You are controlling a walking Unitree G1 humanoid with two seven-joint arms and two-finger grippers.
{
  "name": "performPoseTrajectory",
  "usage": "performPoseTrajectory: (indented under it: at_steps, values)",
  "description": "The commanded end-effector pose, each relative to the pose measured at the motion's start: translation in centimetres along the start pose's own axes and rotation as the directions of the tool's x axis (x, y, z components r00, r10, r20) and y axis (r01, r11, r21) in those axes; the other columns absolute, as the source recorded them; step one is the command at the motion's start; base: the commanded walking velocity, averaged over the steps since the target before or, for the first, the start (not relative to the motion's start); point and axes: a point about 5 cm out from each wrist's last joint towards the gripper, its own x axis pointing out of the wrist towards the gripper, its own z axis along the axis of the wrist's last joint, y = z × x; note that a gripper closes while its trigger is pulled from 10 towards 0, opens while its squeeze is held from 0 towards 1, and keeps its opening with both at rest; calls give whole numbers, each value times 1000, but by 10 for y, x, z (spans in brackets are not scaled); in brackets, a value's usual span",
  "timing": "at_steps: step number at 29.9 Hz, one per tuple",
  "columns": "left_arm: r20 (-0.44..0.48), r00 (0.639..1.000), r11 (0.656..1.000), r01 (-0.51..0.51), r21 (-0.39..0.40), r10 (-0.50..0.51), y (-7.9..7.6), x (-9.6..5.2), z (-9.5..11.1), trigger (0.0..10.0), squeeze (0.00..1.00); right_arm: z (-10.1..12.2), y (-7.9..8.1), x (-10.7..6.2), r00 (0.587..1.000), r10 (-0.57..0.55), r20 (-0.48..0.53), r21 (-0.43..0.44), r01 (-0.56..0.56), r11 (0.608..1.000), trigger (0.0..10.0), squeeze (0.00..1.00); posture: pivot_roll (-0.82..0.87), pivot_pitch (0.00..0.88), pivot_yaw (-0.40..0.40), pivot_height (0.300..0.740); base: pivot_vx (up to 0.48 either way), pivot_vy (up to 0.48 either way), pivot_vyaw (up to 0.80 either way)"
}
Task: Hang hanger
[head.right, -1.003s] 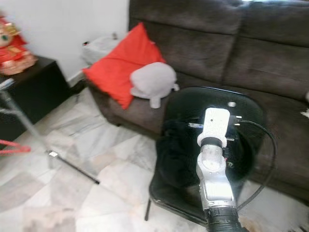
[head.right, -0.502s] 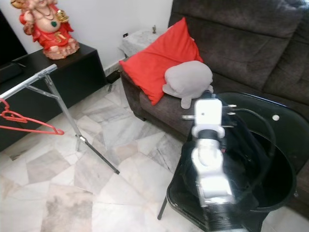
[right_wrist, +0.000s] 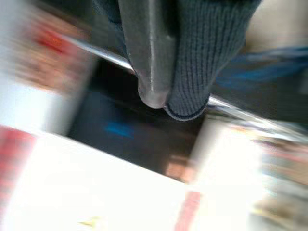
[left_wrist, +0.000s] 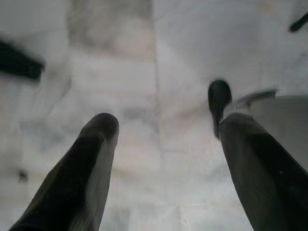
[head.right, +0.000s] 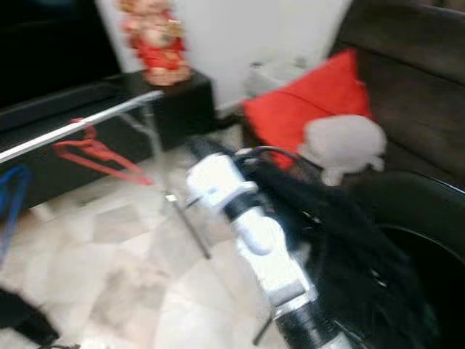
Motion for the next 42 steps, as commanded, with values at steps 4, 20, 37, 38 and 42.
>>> performPoseTrajectory:
  at_steps: [4,20,37,38,42]
  values:
    - [-38,999,1000,5,-10,-5,0,-3,-11,10000,0,19,10,1,989,95,110,127,-109,986,10000,0,-17,77,63,740,0,0,359]
    - [-72,997,1000,7,-12,-8,-6,-5,-20,10000,0,-57,-64,-51,842,-472,-259,326,537,778,10000,0,-16,85,63,740,0,0,0]
    - [-104,994,1000,-17,-25,15,6,-9,-27,10000,0,-142,-40,-116,505,-519,-689,194,819,539,10000,0,-9,94,68,740,0,0,0]
    - [-104,994,999,-18,-31,15,6,-9,-27,10000,0,-143,-40,-116,505,-517,-692,195,819,539,10000,0,-9,94,68,740,0,0,0]
    - [-104,994,998,-34,-48,29,5,-8,-26,10000,0,-145,-37,-115,506,-511,-695,194,816,544,10000,0,-9,95,67,740,0,0,0]
